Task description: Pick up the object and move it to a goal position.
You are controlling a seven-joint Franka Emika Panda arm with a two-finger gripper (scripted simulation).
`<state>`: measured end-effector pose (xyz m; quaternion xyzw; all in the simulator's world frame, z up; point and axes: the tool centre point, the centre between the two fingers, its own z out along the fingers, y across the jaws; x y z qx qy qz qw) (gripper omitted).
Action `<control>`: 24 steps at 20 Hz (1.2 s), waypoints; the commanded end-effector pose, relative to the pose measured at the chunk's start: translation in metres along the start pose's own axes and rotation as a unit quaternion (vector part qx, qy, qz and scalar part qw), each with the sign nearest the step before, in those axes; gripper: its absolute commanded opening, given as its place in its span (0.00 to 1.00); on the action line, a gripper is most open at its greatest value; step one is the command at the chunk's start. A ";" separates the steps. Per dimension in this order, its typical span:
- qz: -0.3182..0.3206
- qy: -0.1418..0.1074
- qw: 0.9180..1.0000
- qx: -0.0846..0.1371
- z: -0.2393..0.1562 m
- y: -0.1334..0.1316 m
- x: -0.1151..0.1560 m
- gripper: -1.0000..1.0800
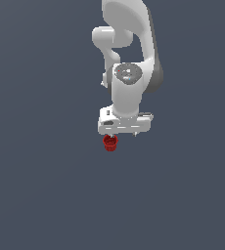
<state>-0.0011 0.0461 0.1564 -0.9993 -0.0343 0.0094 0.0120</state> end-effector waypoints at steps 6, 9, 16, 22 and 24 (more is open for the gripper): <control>0.019 0.011 1.000 0.001 -0.010 0.012 0.005 0.96; 0.033 0.020 0.999 0.002 -0.020 0.021 0.010 0.96; 0.038 0.021 0.999 0.002 -0.018 0.023 0.009 0.96; 0.068 0.017 0.998 -0.001 0.006 0.033 -0.001 0.96; 0.083 0.016 0.996 -0.003 0.018 0.038 -0.007 0.96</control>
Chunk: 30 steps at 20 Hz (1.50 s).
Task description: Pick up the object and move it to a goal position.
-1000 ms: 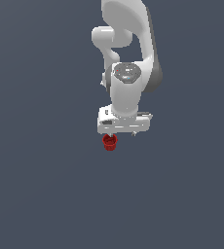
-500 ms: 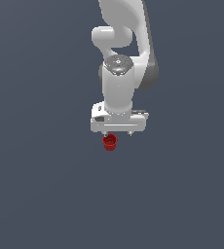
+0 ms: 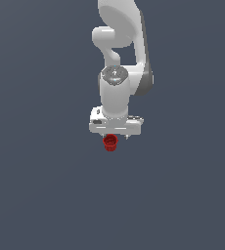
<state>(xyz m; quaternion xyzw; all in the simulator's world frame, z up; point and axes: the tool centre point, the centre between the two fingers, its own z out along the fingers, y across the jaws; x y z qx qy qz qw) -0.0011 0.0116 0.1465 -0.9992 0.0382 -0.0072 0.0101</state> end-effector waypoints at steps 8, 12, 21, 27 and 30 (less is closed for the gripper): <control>0.057 -0.006 0.998 -0.010 0.044 0.023 -0.023 0.96; 0.063 -0.006 0.998 -0.011 0.048 0.025 -0.026 0.96; 0.062 -0.006 0.998 -0.011 0.069 0.025 -0.027 0.96; 0.063 -0.006 0.998 -0.011 0.094 0.026 -0.028 0.96; 0.063 -0.006 0.998 -0.011 0.098 0.026 -0.027 0.96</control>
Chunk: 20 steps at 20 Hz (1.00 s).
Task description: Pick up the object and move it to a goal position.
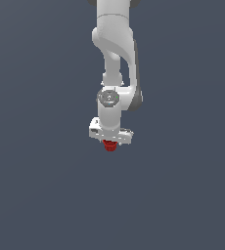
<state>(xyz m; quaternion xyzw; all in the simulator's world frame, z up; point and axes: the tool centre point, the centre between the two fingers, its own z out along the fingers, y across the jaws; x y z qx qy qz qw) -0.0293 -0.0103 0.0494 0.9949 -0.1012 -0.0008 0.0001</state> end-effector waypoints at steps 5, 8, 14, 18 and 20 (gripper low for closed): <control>0.000 0.001 1.000 0.000 0.002 0.000 0.001 0.00; 0.000 0.001 1.000 0.000 0.002 0.000 0.001 0.00; 0.000 0.001 1.000 0.000 0.000 -0.001 0.000 0.00; 0.000 0.001 1.000 0.000 -0.007 -0.002 -0.003 0.00; 0.000 0.001 1.000 0.000 -0.012 -0.003 -0.005 0.00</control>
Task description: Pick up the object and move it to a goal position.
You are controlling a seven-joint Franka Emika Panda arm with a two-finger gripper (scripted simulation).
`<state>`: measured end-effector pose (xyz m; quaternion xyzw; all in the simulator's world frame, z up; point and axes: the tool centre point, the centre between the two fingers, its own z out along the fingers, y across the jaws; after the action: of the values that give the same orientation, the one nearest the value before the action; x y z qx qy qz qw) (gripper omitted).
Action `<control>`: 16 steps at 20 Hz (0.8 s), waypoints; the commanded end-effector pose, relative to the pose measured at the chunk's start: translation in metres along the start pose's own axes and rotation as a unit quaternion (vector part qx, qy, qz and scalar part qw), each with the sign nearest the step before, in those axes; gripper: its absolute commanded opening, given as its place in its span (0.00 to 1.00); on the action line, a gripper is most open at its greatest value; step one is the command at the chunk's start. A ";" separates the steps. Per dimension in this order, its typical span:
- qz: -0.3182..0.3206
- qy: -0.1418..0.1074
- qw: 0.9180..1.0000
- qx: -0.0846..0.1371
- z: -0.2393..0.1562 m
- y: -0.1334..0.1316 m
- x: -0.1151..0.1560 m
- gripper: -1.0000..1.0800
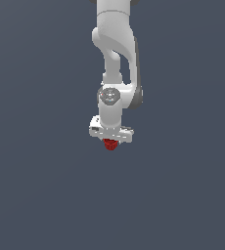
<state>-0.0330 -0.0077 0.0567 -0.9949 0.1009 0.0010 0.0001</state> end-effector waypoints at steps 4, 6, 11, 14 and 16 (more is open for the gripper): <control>0.000 0.001 1.000 0.000 -0.022 -0.003 -0.008 0.00; 0.000 0.001 1.000 0.000 -0.033 -0.005 -0.013 0.00; 0.000 0.001 1.000 0.000 -0.069 -0.010 -0.028 0.00; 0.000 0.001 1.000 0.000 -0.095 -0.014 -0.039 0.00; 0.000 0.001 1.000 0.000 -0.113 -0.016 -0.046 0.00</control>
<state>-0.0697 0.0145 0.1557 -0.9949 0.1010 0.0008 0.0001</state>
